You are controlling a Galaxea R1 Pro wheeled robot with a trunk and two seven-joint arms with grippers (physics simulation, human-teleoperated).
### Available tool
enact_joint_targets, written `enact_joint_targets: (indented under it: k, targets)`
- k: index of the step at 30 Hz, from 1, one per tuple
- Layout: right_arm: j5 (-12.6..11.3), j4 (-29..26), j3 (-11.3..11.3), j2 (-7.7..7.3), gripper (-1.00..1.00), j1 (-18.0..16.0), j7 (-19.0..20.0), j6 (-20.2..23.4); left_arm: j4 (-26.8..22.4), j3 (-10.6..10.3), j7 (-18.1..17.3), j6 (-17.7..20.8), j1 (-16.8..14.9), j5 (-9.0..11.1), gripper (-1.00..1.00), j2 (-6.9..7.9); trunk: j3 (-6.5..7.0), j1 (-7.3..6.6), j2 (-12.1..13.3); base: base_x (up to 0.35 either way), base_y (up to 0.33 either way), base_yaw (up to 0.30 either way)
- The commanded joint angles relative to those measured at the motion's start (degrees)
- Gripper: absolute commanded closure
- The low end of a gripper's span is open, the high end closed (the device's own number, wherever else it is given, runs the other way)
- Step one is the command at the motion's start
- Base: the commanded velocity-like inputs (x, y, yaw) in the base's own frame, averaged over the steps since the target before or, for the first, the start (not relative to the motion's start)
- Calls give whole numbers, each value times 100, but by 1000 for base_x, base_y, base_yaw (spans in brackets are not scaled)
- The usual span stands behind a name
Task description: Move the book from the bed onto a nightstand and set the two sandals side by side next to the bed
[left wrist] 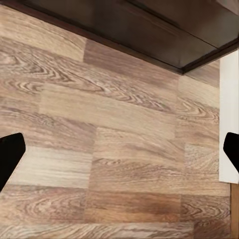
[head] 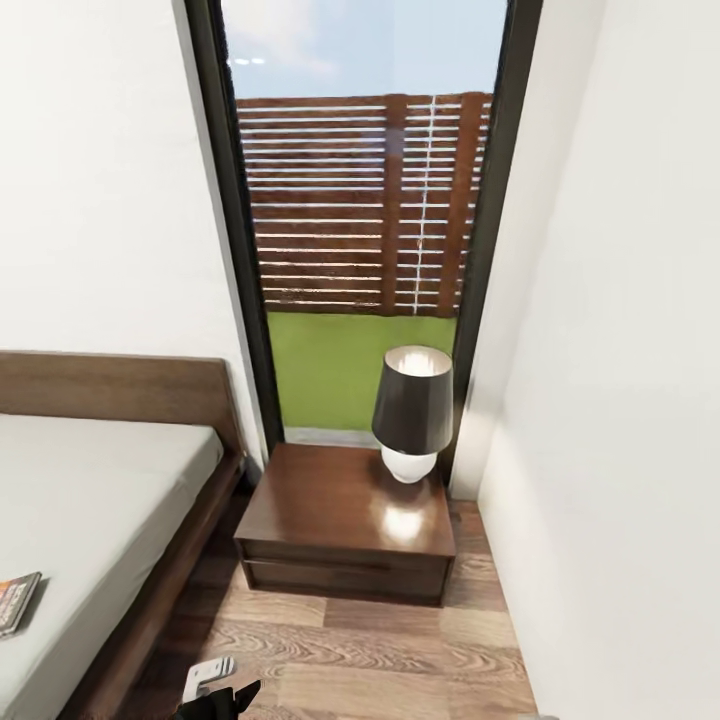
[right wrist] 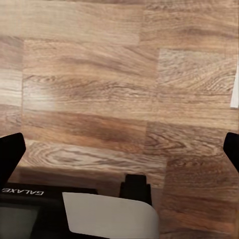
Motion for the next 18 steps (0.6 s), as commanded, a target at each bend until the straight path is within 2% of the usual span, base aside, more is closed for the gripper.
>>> enact_joint_targets:
  k: [1, 18]
  targets:
    - [-61, 19, 46, 1, -100, -8, 38, -16, 7, 43, -7, -32, -5, -60, -100, 1, -6, 0, -3, 23, 0, 282]
    - [-61, 19, 46, -2, -100, -13, 38, -16, 7, 39, -8, -36, -5, -60, -100, 1, -6, 0, -3, 3, 0, 291]
